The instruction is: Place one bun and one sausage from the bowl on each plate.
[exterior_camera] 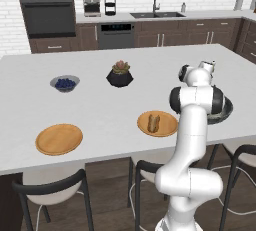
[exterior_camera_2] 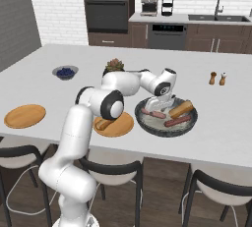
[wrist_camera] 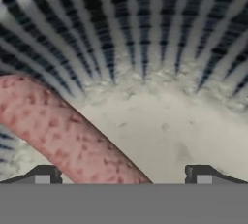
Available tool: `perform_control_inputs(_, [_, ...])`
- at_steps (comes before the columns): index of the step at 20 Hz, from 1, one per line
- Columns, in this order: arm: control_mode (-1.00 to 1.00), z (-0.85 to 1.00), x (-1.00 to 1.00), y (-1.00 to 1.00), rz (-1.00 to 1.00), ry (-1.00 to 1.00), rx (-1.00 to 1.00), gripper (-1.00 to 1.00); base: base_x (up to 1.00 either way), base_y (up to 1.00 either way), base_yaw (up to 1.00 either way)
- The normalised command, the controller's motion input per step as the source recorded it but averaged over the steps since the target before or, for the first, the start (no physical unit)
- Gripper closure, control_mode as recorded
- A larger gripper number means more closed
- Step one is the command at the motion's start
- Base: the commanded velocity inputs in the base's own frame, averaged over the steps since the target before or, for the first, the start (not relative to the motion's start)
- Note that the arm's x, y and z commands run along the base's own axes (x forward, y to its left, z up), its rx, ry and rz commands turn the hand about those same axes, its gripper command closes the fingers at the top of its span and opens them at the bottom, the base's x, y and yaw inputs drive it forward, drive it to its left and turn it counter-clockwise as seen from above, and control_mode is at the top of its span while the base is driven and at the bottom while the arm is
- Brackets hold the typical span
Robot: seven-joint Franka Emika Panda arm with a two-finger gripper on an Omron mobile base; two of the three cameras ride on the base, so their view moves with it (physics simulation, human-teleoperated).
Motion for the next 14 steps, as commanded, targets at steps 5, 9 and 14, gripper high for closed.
perform_control_inputs(5, [-1.00, -0.28, -0.24, 0.04, 0.01, 0.00, 0.00, -1.00, 0.00, 0.00, 0.00])
perform_control_inputs(9, [-1.00, -0.26, -0.23, 0.01, 0.01, 0.00, 0.00, -1.00, 0.00, 0.00, 0.00])
perform_control_inputs(14, [-1.00, -0.18, 0.00, 0.04, 0.04, 0.00, 0.00, -1.00, 0.00, 0.00, 0.00])
